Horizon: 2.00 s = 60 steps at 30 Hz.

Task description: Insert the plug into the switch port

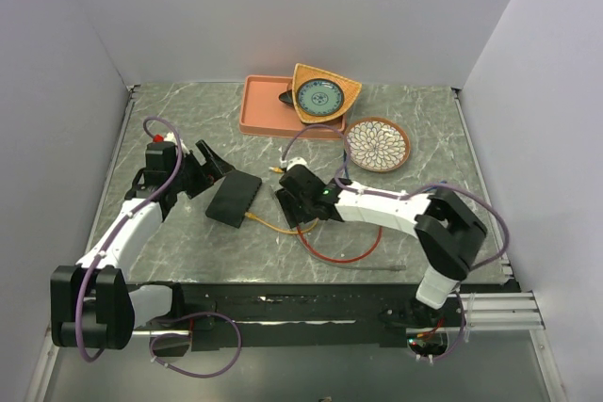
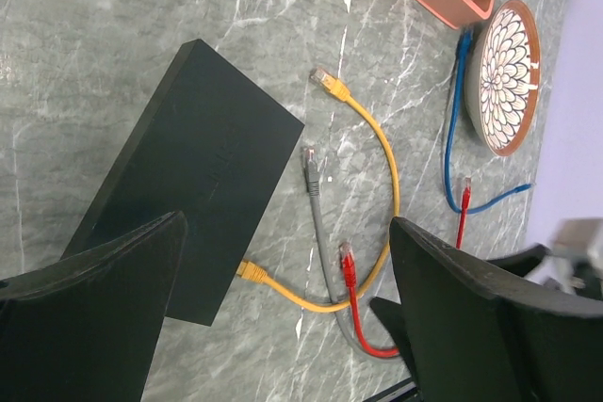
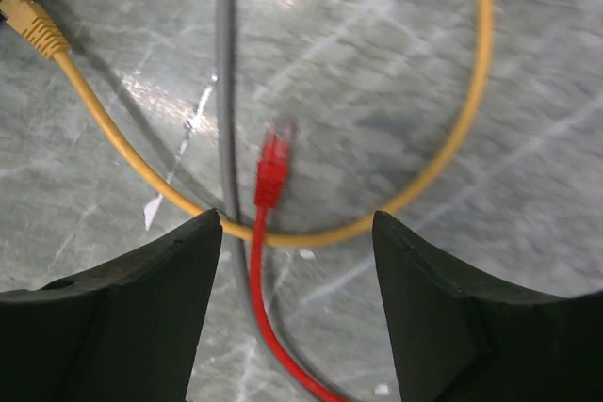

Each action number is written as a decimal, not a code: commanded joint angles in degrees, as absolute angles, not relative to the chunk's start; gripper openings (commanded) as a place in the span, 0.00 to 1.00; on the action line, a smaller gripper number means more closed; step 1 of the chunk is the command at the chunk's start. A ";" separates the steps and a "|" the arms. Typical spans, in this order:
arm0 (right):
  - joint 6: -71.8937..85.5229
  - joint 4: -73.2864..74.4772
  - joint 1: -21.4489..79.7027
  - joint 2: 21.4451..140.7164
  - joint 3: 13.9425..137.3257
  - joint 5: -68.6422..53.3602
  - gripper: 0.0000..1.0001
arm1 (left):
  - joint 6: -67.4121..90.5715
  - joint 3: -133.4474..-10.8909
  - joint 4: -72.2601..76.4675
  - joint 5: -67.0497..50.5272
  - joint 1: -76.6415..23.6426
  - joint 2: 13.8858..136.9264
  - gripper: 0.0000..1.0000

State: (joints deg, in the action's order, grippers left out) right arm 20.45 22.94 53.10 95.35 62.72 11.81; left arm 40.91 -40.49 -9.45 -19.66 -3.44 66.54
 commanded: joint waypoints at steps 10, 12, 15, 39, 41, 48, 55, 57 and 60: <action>20.57 20.22 53.79 101.77 65.75 8.97 0.57 | 39.99 -41.49 -8.17 -20.92 -3.34 67.59 0.95; 20.65 19.34 53.88 102.13 65.13 8.35 0.53 | 40.08 -41.31 -8.00 -21.01 -3.43 67.59 0.95; 21.00 19.07 53.79 103.27 64.78 7.91 0.47 | 39.99 -41.40 -8.17 -20.83 -3.34 67.50 0.95; 18.72 21.18 53.79 99.32 64.95 10.63 0.00 | 40.17 -41.92 -10.02 -20.21 -3.34 64.51 0.96; 18.37 21.27 53.88 96.69 64.43 10.63 0.00 | 40.34 -41.92 -10.37 -20.39 -3.34 63.20 0.96; 17.67 18.20 53.79 80.64 58.20 8.10 0.00 | 40.26 -41.05 -12.65 -24.25 -3.43 56.61 0.97; 11.52 9.94 55.02 62.60 45.19 -7.28 0.00 | 39.90 -37.36 -10.47 -32.25 -3.43 42.64 0.96; 11.60 6.00 55.11 57.69 41.16 -12.37 0.00 | 40.78 -36.04 -8.36 -35.59 -3.43 38.52 0.96; 12.22 1.07 55.11 53.63 38.41 -20.62 0.00 | 43.23 -35.16 -5.02 -40.15 -3.43 34.30 0.96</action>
